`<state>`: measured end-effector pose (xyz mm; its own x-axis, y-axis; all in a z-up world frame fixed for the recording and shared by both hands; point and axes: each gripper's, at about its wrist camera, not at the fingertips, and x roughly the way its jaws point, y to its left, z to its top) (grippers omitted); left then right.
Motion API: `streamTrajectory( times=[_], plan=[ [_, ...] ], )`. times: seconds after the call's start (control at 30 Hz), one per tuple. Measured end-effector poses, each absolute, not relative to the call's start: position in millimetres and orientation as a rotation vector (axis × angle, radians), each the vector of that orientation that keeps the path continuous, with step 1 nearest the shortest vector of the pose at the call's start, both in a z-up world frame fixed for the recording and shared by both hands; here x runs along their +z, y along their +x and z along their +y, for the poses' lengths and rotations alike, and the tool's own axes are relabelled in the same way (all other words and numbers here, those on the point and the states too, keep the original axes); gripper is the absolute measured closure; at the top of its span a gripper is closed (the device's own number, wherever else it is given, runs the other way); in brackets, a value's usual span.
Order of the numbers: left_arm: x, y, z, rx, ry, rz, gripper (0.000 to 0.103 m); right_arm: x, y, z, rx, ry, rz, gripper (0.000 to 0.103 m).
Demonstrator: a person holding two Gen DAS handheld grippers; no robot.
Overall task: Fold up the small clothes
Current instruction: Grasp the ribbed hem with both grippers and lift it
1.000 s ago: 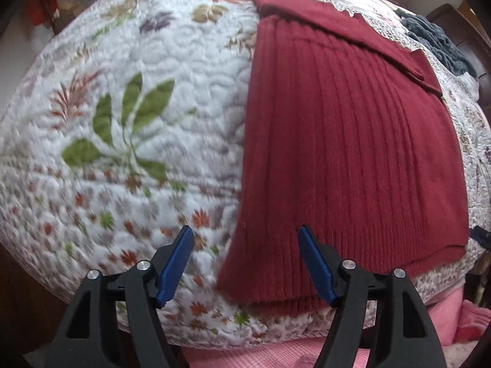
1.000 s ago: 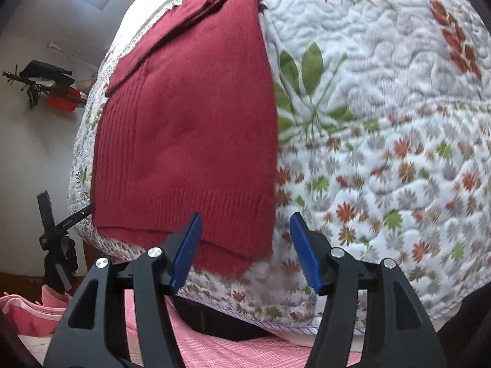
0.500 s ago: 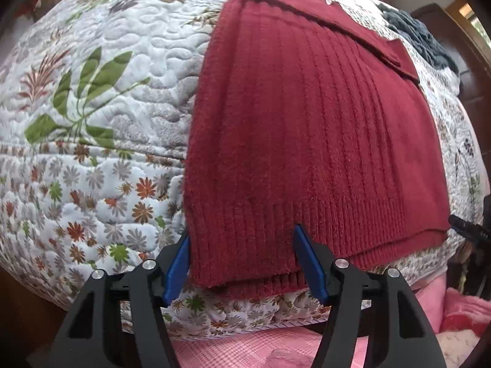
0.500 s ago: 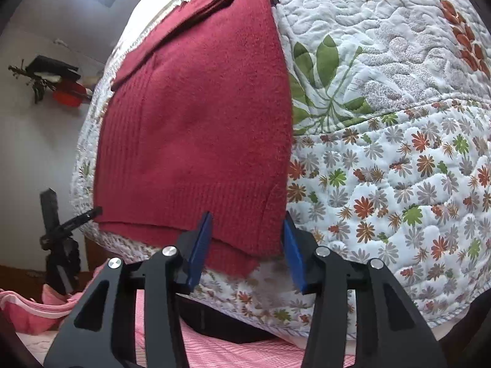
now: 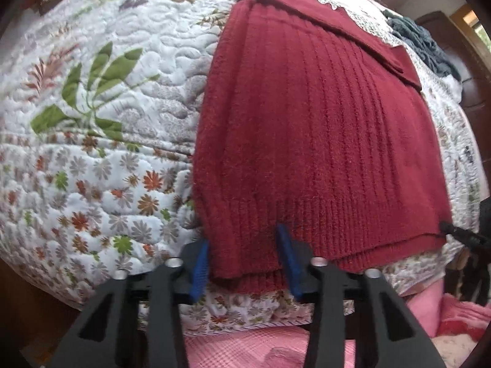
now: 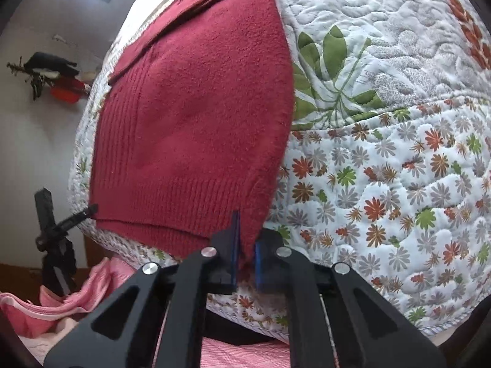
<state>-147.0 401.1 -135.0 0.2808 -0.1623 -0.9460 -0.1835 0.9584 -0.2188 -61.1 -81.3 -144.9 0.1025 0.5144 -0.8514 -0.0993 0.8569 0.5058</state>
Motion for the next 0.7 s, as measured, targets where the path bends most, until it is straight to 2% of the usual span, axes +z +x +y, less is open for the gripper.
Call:
streamTrajectory(
  times=[0.07,0.1,0.5,0.7],
  plan=[
    [-128.9,-147.0,402.1,0.009,-0.321,1.274,0.092,-141.1,-60.9,-81.2,0.481,0.354,1.391,0.097],
    [-124.7,-147.2,404.0,-0.001,-0.337,1.261,0.095,-137.1,-60.7,-81.2,0.497,0.357,1.382,0.098],
    [-68.3,-107.8,434.0,-0.064,-0.503,1.075,0.096,-80.3,-15.5,-94.6,0.609,0.497,1.256,0.098],
    [-63.0,-61.4,450.2,-0.04,-0.541,1.023,0.096,-68.1,31.3,-96.2,0.589,0.496,1.238,0.098]
  ],
)
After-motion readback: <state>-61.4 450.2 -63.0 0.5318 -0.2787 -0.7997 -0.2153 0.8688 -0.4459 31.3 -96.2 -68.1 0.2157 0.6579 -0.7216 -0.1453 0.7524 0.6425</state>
